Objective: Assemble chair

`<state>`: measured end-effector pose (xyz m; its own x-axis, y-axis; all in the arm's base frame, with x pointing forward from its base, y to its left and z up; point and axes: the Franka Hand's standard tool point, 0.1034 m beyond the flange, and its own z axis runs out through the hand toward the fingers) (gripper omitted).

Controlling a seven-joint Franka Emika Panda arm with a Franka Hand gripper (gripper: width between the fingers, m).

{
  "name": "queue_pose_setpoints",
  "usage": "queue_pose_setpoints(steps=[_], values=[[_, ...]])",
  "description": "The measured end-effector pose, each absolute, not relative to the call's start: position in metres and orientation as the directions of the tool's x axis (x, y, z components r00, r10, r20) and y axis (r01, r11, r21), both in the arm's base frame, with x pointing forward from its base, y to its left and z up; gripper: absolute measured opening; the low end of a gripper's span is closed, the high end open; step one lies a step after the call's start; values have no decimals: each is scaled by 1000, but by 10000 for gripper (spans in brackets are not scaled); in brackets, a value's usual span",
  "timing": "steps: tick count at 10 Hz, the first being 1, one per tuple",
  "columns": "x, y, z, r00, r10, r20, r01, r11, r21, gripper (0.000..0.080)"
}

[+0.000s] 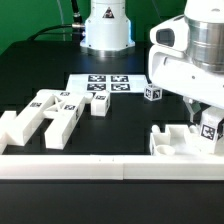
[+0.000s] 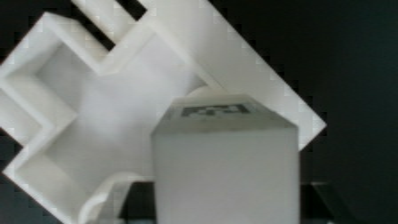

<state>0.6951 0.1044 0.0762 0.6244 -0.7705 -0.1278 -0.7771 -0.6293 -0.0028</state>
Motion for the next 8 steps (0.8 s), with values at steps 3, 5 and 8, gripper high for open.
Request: queue_pose_setpoints(steps=[3,5,8], values=[[695,104,76,429,-893,-132,-900,-436,24,291],[694,103,76,289,-947,-139,-954,-297,36,291],[694,104,75,211,-968,-138,-975,-219,48,379]])
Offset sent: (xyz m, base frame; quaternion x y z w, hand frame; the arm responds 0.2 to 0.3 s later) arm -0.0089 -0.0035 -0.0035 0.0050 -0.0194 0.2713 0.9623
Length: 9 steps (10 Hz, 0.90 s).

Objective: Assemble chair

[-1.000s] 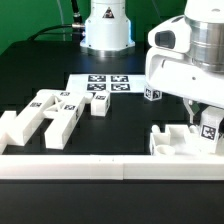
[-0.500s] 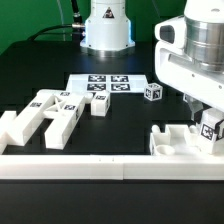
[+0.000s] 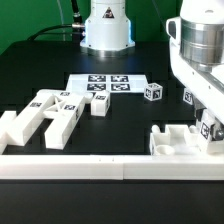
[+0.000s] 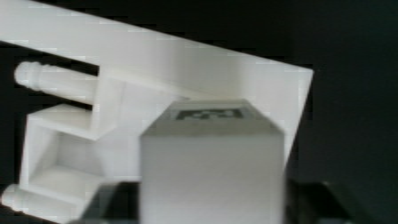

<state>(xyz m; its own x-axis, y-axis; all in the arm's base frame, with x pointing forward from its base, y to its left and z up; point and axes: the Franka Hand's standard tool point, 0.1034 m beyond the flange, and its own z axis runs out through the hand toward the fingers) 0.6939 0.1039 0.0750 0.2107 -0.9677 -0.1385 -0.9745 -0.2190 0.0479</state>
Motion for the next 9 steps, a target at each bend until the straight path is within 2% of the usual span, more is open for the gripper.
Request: queue_pose_setpoints(steps=[2,4,9], values=[[690,107,76,335,-931,-146,-938,-345,46,624],[688,111,74,507,-848,-154,-857,-516,21,643],[688,110,73,763,-629,-152,-639,-769,-30,648]])
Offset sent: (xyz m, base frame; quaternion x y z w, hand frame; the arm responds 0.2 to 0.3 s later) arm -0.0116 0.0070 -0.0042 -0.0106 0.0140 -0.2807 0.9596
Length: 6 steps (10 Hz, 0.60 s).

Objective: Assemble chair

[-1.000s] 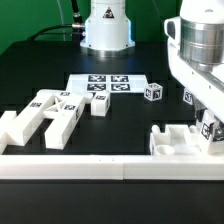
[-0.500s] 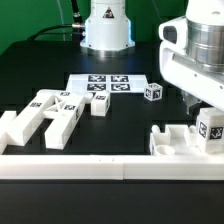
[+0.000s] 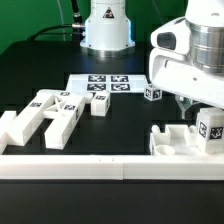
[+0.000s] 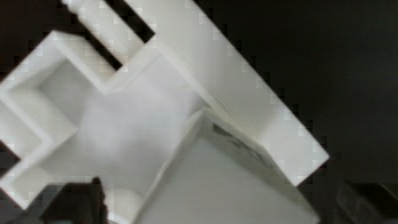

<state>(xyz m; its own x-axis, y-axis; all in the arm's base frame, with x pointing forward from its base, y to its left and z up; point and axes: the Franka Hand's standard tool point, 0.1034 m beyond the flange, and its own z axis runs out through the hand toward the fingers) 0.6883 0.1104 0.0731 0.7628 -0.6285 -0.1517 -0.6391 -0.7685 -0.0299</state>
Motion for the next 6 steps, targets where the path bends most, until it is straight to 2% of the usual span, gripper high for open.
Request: queue_pose_setpoints(steps=[2,6], values=[[687,116,78,897,-427,-117,-433,-900,-37,648],[686,118,75,992,-96,-83,-101,-993,-64,648]])
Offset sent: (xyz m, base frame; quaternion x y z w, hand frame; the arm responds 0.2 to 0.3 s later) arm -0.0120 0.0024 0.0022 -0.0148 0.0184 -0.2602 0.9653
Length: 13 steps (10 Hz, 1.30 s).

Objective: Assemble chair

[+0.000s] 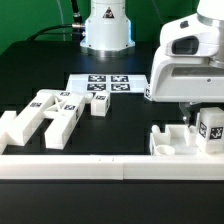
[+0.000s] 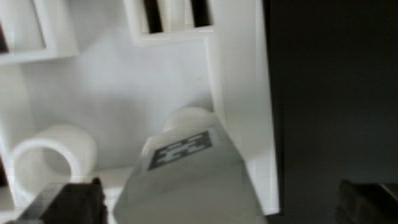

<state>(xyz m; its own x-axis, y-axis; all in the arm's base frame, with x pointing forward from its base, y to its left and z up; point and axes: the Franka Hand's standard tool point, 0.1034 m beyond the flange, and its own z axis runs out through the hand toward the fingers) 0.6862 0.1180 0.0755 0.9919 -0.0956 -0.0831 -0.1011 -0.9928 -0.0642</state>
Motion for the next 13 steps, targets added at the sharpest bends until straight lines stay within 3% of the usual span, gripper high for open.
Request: queue_pose_setpoints(steps=[2,4,6,10,11,13], values=[[687,116,75,995,77,-63,73,-995,-71,648],[687,116,74,994,86,-64,82,-994,-69,622],[687,115,74,994,87,-64,82,-994,-68,291],[687,114,73,997,43,-68,39,-997,-68,291],[688,113,73,993,-90,-80,-97,-992,-78,291],[685,113,73,943,-315,-111,-322,-945,-55,291]])
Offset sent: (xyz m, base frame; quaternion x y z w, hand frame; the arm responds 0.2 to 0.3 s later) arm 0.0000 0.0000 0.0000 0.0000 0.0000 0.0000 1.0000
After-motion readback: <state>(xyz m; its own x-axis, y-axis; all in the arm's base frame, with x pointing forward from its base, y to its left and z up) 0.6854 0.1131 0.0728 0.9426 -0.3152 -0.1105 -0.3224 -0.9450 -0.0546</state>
